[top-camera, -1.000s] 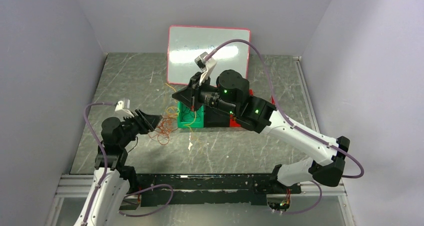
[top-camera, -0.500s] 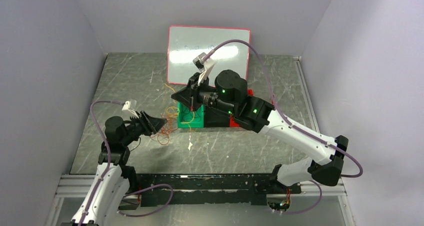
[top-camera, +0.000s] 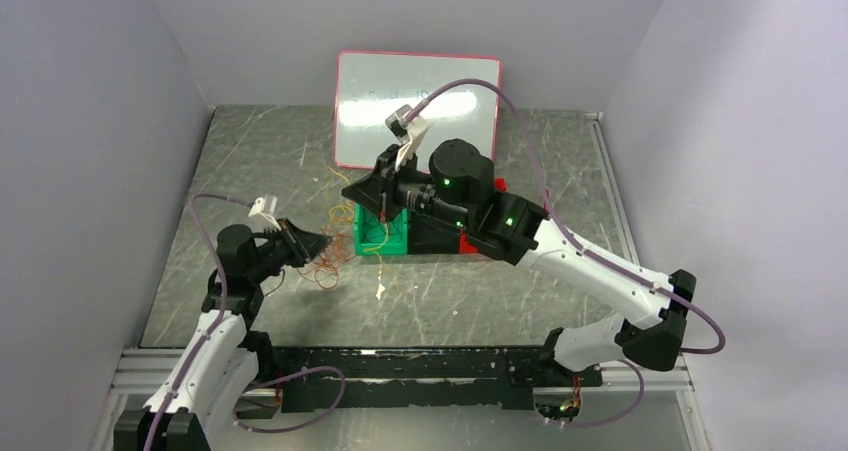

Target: Untangle the cables

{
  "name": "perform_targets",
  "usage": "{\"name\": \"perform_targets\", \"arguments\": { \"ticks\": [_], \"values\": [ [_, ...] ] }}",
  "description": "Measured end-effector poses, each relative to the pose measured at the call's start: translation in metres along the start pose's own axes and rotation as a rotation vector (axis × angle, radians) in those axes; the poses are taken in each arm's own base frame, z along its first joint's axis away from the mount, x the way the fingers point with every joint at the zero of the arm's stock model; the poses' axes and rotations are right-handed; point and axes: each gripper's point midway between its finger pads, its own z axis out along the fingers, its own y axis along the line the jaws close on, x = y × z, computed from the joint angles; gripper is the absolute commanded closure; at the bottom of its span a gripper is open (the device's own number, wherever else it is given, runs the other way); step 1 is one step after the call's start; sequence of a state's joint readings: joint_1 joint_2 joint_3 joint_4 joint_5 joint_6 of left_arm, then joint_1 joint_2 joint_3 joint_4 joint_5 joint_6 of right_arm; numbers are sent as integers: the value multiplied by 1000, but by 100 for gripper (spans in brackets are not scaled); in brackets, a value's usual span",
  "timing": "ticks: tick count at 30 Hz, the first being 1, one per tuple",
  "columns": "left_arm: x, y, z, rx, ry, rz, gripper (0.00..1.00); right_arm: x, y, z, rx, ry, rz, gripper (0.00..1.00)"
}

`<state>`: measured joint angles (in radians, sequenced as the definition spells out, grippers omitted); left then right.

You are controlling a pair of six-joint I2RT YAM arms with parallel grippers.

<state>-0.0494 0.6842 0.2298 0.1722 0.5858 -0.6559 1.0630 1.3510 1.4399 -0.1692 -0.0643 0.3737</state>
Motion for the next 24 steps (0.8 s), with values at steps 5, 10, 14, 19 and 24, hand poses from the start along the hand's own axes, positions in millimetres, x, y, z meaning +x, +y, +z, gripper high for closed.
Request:
{"name": "perform_targets", "arguments": {
  "ticks": [5, 10, 14, 19, 24],
  "values": [
    [-3, 19, 2, -112, -12, -39, 93, -12, -5, -14, 42, -46, -16, 100],
    [-19, 46, -1, -301, -69, -89, 93, -35, -20, -51, 147, -151, -41, 100],
    [-28, 64, -6, -423, -110, -116, 93, -57, -34, -86, 245, -247, -59, 100],
    [-30, 87, -12, -544, -127, -154, 93, -75, -52, -127, 367, -333, -76, 100],
    [-28, 103, -18, -617, -130, -184, 93, -85, -65, -159, 467, -380, -86, 100]
  ]
}}
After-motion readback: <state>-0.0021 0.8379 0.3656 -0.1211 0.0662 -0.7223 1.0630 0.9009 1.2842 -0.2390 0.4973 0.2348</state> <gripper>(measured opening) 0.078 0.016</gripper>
